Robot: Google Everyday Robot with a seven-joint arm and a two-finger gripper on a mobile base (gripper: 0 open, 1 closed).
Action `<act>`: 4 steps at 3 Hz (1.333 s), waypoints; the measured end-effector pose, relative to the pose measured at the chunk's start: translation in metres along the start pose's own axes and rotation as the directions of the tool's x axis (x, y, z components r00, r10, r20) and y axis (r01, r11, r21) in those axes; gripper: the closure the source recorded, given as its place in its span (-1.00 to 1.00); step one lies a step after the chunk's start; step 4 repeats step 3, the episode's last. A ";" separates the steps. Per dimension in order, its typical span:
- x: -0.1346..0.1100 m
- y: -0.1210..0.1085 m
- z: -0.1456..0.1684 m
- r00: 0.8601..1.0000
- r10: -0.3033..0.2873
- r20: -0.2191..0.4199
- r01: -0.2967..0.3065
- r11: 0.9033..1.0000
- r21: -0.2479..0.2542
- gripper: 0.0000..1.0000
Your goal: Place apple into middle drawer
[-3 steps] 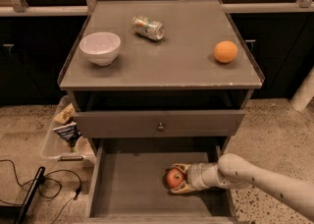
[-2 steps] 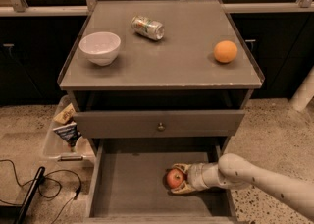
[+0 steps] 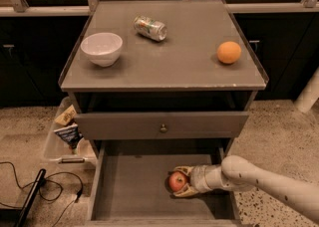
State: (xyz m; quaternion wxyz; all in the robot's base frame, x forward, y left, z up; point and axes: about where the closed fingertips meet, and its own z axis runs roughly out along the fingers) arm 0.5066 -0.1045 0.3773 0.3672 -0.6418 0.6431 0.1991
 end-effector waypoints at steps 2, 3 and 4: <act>0.000 0.000 0.000 1.000 0.000 0.000 0.000 1.000 0.000 -1.00; 0.000 0.000 0.000 1.000 0.000 0.000 0.000 1.000 0.000 -1.00; 0.000 0.000 0.000 1.000 0.000 0.000 0.000 1.000 0.000 -1.00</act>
Offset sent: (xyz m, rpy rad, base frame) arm 0.0000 0.0000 0.0000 0.0000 0.0000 0.0000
